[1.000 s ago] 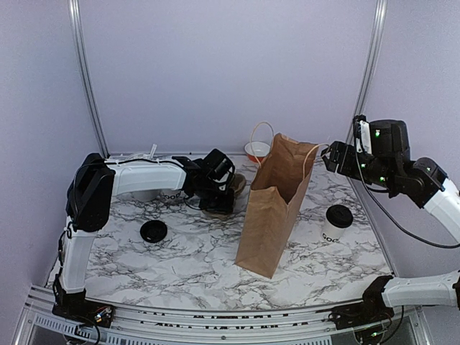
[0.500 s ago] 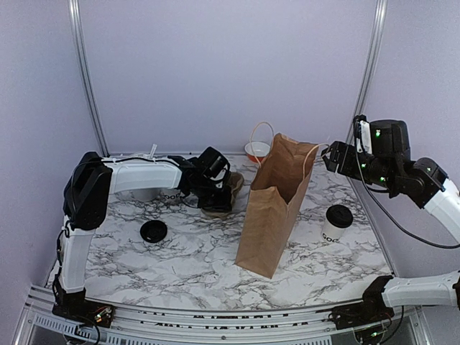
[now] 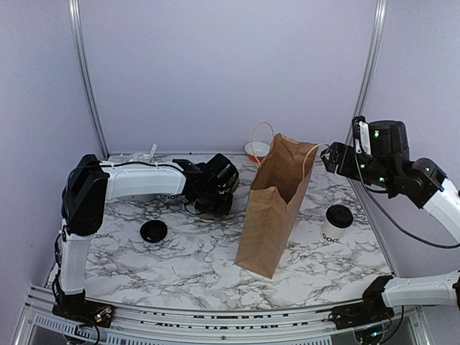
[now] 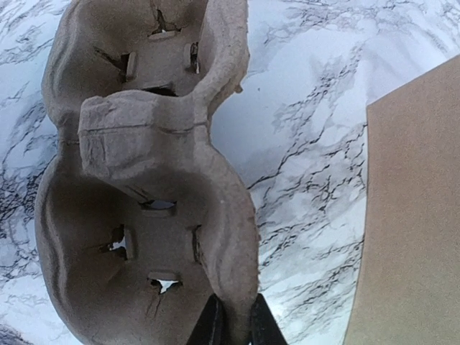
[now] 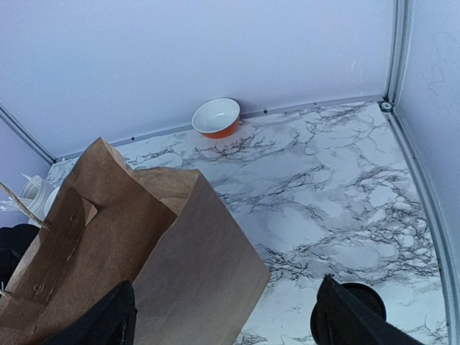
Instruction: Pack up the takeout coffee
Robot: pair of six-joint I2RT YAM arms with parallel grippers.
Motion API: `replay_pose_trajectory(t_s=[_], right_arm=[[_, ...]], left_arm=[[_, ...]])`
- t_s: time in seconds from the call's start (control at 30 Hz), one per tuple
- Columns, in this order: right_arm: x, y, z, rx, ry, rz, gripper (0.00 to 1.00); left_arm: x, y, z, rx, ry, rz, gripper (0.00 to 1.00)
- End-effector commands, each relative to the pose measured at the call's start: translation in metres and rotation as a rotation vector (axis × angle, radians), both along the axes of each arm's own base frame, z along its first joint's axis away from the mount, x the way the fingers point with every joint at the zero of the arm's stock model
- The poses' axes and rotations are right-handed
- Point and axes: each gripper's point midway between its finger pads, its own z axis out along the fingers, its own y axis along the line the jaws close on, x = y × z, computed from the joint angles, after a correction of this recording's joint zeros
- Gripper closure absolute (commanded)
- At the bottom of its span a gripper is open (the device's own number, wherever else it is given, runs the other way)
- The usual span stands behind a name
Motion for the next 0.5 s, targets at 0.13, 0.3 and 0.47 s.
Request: replay_pose_trajectory(t_s=[0.13,0.3,0.47], right_arm=[[0.003,-0.001,0.003,0.019,-0.007,-0.011,0.16],[0.003,0.0,0.003,0.021,-0.007,-0.011,0.16],[0.003,0.0,0.002,0.02,-0.005,-0.009,0.16]], left_arm=[[0.003,0.02,0.034,0.195,-0.164,0.009,0.96],[0.002,0.02,0.046,0.193,-0.183,0.0,0.96],[0.0,0.018,0.051,0.178,-0.182,-0.017,0.94]])
